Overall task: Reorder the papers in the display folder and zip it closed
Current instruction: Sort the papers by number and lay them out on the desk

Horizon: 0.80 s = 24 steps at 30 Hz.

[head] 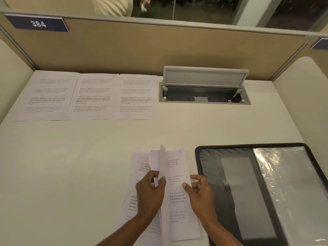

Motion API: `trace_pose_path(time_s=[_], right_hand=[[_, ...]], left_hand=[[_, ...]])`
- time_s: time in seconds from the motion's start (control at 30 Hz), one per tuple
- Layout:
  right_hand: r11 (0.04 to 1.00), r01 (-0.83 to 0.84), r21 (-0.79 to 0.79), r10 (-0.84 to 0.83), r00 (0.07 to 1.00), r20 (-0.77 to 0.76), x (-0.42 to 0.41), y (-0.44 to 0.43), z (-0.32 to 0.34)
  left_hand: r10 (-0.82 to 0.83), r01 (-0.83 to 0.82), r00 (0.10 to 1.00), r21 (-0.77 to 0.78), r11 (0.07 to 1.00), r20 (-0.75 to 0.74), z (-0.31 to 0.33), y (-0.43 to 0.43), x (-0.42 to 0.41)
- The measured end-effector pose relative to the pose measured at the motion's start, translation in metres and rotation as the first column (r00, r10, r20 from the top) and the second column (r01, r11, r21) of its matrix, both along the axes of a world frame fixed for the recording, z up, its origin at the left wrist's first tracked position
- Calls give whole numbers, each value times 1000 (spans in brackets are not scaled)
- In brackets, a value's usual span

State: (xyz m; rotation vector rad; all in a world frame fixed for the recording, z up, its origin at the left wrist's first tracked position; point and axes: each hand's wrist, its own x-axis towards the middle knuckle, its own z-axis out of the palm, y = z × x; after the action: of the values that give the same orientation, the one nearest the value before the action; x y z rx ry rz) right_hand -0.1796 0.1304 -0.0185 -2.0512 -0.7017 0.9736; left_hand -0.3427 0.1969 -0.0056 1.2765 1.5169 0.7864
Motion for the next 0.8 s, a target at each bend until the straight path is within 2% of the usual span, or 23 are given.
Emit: trace_pose_path(time_s=[0.1,0.2,0.33,0.5,0.67,0.8], right_hand=[[992,-95,-81,115,947,298,18,3,-5],[989,-133,-71,151,881,449,34,17,-1],[983,-185,-21,171,852,495,57,56,12],[956,-289,44,221,814,537,89,128,28],[918,-379,114,221,730,647,117,212,43],[917,-394,71,215,634,742,138,287,55]], left_hand=[[-1,2,1000,-40,999,24,-3,2,-3],[2,3,999,-106,994,50,-13,4,-8],[16,4,993,-175,985,114,-18,7,-11],[-16,38,993,-192,981,114,-24,11,-13],[-46,77,991,-255,964,126,-30,21,-18],[-86,118,989,-289,950,120,-33,26,-22]])
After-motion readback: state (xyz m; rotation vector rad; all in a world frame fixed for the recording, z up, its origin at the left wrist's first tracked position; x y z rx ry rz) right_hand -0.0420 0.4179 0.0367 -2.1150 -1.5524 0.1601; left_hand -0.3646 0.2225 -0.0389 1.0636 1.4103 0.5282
